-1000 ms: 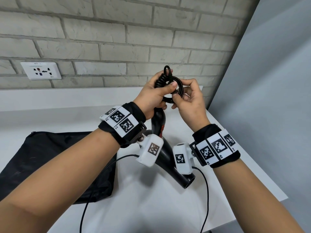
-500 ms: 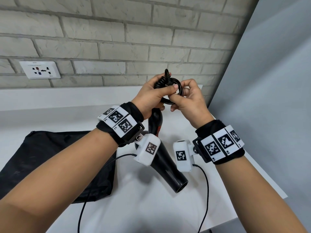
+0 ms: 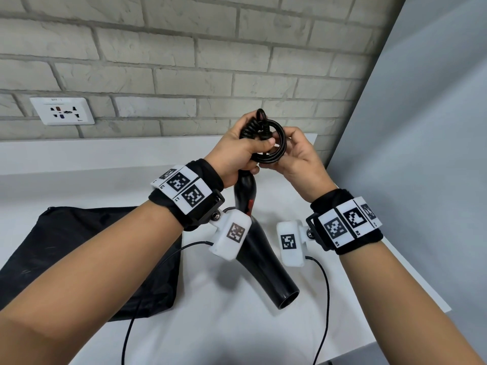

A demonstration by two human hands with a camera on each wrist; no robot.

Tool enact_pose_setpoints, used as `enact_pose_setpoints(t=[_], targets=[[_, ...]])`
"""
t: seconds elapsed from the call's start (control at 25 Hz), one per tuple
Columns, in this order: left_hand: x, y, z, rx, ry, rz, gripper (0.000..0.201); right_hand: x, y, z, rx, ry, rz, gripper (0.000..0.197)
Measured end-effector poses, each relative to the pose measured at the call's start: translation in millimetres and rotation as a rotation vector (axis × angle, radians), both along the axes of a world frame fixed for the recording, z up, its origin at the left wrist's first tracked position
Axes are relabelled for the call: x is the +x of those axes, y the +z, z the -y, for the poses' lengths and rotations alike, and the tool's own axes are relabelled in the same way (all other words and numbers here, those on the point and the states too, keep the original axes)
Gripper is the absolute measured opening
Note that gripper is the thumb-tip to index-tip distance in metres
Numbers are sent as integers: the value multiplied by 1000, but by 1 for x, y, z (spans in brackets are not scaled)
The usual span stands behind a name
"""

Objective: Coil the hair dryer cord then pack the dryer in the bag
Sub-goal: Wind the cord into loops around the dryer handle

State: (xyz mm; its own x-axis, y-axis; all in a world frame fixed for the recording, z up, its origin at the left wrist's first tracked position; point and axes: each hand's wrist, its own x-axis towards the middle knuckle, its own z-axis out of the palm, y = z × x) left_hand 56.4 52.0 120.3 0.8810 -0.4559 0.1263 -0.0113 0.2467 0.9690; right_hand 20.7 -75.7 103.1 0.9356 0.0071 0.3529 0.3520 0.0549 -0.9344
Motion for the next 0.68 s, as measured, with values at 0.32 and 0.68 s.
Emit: enact_pose_setpoints(t=[0.32,0.68], targets=[[-1,4,-1,34,72,-58,36,0,0,7,-178,54,-26,40],[-3,-6,-2,135,71,-40,22,6,4,22,-223,-113,-56,33]])
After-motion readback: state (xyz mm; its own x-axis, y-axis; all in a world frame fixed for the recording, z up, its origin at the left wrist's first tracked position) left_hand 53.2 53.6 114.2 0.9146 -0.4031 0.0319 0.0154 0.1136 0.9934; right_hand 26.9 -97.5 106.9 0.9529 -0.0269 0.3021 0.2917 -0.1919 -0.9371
